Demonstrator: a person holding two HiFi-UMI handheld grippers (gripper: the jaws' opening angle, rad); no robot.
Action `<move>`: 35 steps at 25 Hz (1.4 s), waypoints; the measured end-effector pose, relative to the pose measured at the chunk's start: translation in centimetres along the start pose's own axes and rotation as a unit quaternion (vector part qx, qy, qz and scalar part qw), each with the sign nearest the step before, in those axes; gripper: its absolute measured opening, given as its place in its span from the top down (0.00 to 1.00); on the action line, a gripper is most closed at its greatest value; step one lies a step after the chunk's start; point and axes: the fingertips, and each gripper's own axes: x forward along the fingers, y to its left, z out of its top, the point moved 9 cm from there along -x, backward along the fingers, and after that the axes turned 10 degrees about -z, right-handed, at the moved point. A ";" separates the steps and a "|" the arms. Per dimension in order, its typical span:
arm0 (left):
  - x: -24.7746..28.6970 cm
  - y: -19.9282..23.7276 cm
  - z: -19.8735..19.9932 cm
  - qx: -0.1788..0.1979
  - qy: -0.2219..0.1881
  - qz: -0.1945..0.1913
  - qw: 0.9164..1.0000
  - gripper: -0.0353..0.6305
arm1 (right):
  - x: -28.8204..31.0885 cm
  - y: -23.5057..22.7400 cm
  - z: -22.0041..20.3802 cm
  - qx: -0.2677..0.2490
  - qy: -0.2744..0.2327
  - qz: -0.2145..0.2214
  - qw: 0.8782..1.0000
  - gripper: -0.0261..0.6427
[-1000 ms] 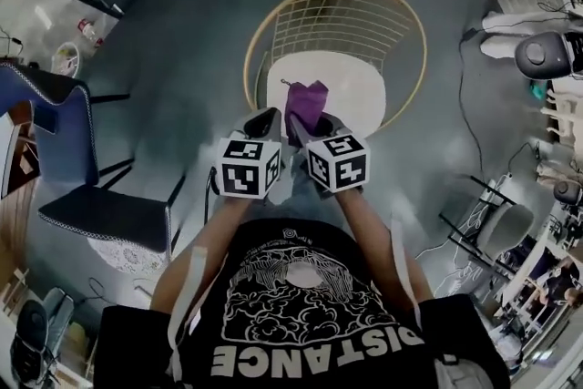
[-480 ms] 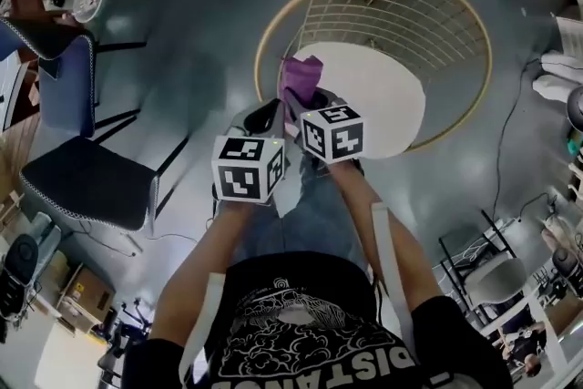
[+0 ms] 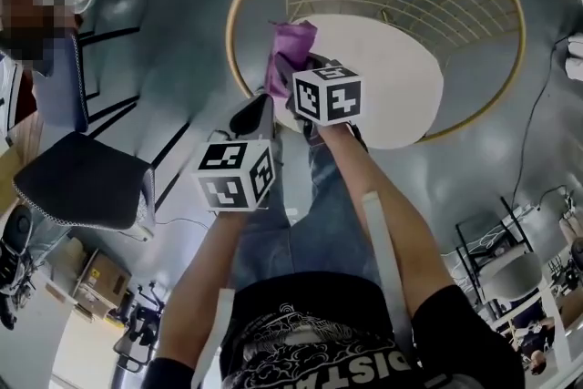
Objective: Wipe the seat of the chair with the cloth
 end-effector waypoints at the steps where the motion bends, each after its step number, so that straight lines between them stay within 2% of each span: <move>1: 0.2 -0.1 -0.1 0.002 0.003 0.000 1.000 0.96 | 0.1 -0.3 0.0 0.006 -0.003 0.000 1.000 0.87; 8: 1.6 -0.9 -0.5 -0.002 0.002 0.003 1.000 0.96 | -0.1 -2.4 0.7 0.044 -0.032 0.001 0.999 0.87; 17: 3.7 -3.0 -1.0 0.008 0.028 -0.008 1.000 0.96 | -1.6 -8.4 2.2 0.121 -0.076 -0.033 0.989 0.87; 24: 5.0 -4.6 -1.0 0.020 0.039 -0.011 0.999 0.96 | -3.4 -11.8 1.8 0.142 -0.086 -0.055 0.985 0.87; 32: 5.5 -5.0 -1.6 0.039 0.052 -0.037 0.997 0.96 | -5.5 -14.4 0.2 0.198 -0.105 -0.109 0.968 0.87; 35: 6.1 -6.9 -1.7 0.051 0.058 -0.045 0.996 0.96 | -8.2 -16.6 -0.4 0.223 -0.120 -0.129 0.959 0.87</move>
